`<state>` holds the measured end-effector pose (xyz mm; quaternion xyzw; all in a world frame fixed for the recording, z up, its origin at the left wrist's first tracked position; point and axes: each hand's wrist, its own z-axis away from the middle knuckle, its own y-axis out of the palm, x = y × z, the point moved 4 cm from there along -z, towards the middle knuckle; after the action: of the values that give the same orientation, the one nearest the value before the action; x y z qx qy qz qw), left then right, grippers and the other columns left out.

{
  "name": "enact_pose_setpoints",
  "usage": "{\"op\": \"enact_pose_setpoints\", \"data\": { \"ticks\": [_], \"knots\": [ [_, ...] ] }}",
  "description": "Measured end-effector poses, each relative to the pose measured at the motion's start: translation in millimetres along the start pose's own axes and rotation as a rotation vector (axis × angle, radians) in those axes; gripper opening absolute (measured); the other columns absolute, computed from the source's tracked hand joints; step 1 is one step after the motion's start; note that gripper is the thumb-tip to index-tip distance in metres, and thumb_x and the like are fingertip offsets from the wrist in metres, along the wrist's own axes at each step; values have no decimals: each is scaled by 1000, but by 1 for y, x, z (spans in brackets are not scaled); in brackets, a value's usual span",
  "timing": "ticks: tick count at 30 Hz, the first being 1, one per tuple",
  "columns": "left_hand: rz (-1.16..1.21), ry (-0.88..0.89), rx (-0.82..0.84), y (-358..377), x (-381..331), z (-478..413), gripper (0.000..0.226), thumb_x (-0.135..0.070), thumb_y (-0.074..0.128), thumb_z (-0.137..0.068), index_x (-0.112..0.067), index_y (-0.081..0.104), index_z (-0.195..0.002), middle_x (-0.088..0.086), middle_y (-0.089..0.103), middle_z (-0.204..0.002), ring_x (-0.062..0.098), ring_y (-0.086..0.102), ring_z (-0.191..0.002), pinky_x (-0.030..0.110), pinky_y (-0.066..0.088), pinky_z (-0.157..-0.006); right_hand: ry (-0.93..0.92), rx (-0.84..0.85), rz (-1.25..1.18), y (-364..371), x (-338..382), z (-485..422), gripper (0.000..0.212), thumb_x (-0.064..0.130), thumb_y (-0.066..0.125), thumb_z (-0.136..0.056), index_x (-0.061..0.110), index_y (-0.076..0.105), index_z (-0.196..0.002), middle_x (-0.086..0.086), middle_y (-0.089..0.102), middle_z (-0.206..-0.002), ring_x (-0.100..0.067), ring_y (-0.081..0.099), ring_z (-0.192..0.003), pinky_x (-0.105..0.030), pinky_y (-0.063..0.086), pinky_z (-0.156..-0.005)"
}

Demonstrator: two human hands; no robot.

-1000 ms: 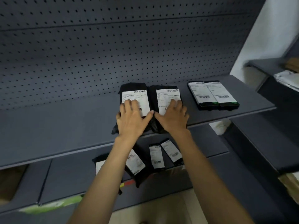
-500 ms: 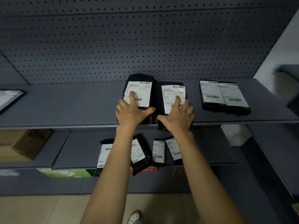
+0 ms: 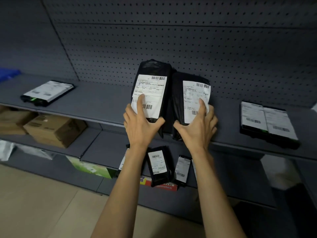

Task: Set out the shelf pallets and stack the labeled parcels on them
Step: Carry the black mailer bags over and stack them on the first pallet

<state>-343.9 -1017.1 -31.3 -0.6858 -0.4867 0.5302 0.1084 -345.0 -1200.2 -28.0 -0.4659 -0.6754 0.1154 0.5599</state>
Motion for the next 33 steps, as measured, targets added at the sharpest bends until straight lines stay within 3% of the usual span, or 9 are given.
{"op": "enact_pose_setpoints", "data": {
  "ticks": [12, 22, 30, 33],
  "knots": [
    [-32, -185, -343, -129, 113, -16, 91, -58, 65, -64, -42, 28, -146, 12, 34, -143, 32, 36, -129, 49, 40, -101, -305, 174, -202, 74, 149, 49, 105, 47, 79, -62, 32, 23, -149, -4, 22, -155, -31, 27, -135, -49, 33, -103],
    [-111, -357, -557, -283, 276, -27, 92, -56, 65, -62, -42, 28, -145, 11, 34, -144, 31, 36, -132, 53, 41, -102, -498, 374, -346, 177, 332, 162, 103, 47, 79, -62, 30, 26, -149, -5, 23, -154, -31, 29, -132, -47, 34, -100],
    [-212, -406, -661, -416, 417, -45, 93, -58, 62, -61, -39, 29, -146, 11, 36, -142, 29, 38, -126, 48, 41, -102, -577, 465, -446, 263, 488, 269, 102, 48, 77, -61, 31, 26, -148, -5, 23, -154, -31, 30, -129, -46, 30, -104],
    [-231, -431, -675, -451, 464, -57, 94, -58, 62, -60, -39, 29, -146, 11, 35, -142, 28, 38, -125, 45, 40, -103, -592, 496, -489, 296, 534, 301, 101, 46, 77, -60, 30, 28, -147, -4, 27, -151, -30, 33, -126, -47, 36, -102]
  ]
}}
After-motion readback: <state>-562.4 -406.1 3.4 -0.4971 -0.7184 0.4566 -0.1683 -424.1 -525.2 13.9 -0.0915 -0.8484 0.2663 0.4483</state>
